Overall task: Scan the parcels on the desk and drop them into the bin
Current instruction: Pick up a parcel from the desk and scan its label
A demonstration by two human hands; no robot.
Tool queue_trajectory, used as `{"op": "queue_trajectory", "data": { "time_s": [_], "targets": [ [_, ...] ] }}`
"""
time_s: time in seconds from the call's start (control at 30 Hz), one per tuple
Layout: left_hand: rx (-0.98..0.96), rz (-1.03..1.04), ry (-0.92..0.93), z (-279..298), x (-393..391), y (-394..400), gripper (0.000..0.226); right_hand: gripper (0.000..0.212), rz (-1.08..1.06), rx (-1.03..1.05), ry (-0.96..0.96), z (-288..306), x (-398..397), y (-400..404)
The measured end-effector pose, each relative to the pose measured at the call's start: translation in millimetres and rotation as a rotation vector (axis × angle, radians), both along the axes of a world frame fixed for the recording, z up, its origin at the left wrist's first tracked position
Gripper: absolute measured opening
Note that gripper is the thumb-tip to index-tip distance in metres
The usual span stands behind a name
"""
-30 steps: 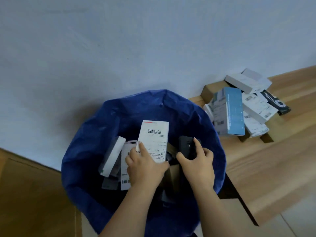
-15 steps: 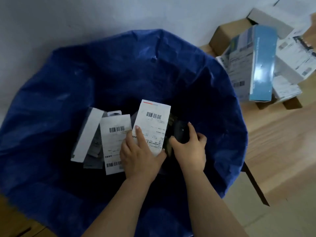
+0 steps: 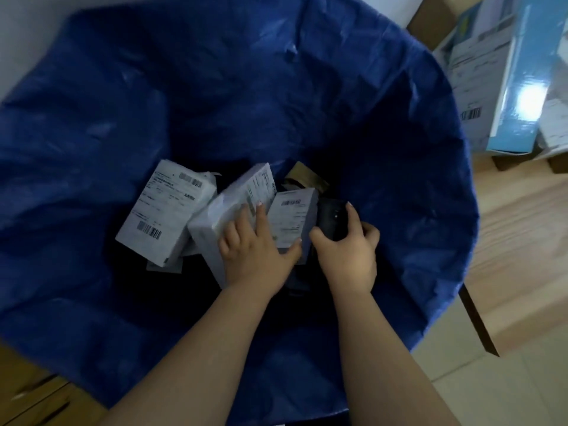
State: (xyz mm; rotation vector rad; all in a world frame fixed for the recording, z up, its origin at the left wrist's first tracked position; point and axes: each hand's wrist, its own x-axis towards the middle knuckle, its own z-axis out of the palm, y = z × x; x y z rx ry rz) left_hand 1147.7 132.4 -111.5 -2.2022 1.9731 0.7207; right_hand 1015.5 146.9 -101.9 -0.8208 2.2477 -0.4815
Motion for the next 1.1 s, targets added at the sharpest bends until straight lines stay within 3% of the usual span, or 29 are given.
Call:
{"op": "queue_trajectory", "data": {
  "time_s": [0.3, 0.7, 0.9, 1.1],
  "targets": [
    [-0.197, -0.093, 0.005, 62, 20, -12, 0.084, 0.081, 0.070, -0.036, 0.055, 62, 9, 8],
    [-0.307, -0.226, -0.029, 165, 2, 2, 0.081, 0.079, 0.125, -0.202, 0.109, 168, -25, 46],
    [-0.412, -0.286, -0.006, 205, -64, 14, 0.078, 0.082, 0.143, -0.298, 0.129, 220, -87, 56],
    [-0.472, -0.359, 0.046, 242, -191, 45, 0.078, 0.084, 0.136, -0.363, 0.198, 260, -191, 95]
  ]
}}
